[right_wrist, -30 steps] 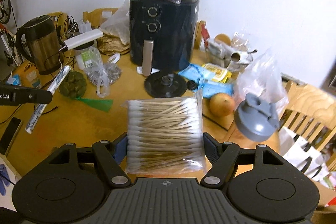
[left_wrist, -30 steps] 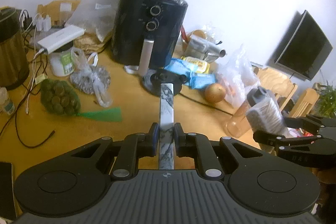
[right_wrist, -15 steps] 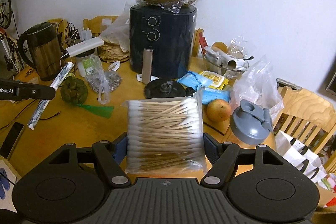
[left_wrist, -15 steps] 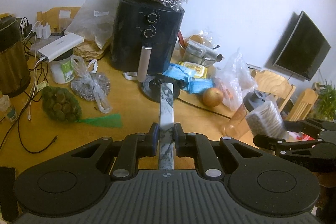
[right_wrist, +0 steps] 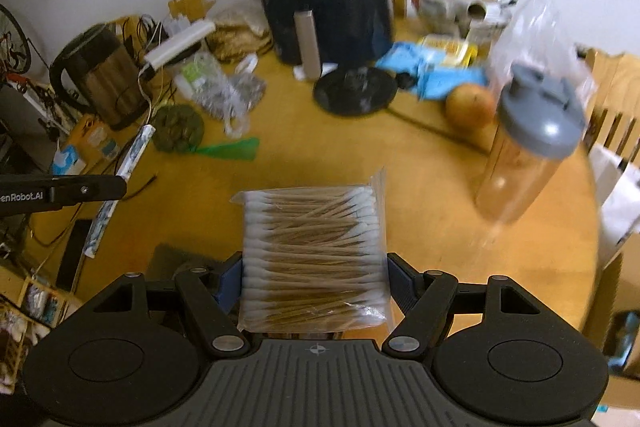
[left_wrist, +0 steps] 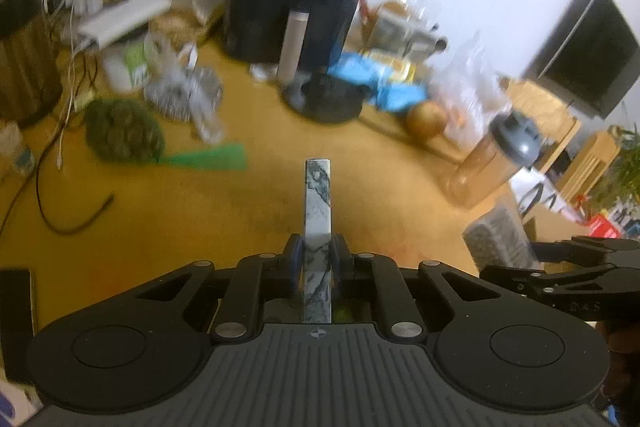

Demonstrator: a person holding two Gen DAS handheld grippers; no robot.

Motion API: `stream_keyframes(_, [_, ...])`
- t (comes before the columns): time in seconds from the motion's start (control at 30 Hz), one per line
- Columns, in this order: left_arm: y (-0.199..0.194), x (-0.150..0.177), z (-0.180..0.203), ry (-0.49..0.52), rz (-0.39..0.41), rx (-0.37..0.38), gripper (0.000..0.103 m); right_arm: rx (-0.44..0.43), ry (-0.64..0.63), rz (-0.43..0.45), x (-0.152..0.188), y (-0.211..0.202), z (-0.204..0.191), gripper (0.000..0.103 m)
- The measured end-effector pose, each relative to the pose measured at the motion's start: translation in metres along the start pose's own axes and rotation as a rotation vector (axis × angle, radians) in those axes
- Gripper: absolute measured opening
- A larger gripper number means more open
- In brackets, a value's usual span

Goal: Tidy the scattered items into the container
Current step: 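Open the left gripper to drop the strip into the box while the right gripper holds the swabs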

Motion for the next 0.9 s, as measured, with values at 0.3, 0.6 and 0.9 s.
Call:
stream_keyframes(0.3, [0.026, 0.026, -0.018, -0.033, -0.161, -0.005, 0.016, -0.049, 0.011, -0.089, 0.016, 0.021, -0.011, 0.075])
stream_keyframes(0.6, [0.035, 0.044, -0.017, -0.02, -0.257, 0.015, 0.06, -0.079, 0.02, -0.136, 0.024, 0.031, -0.02, 0.075])
stream_keyframes(0.9, [0.032, 0.047, -0.018, -0.041, -0.252, -0.032, 0.078, -0.09, 0.004, -0.158, 0.028, 0.038, -0.029, 0.075])
Point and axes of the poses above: each gripper's, at about its wrist camera, not at the fingertips, and y roughly the way its jaws point, z to its right, x to its underside, the point moved 1 cm from there along y, roughly the way its jaws point, and after that the axes turned 3 degrees about y, right-handed, at the moved point
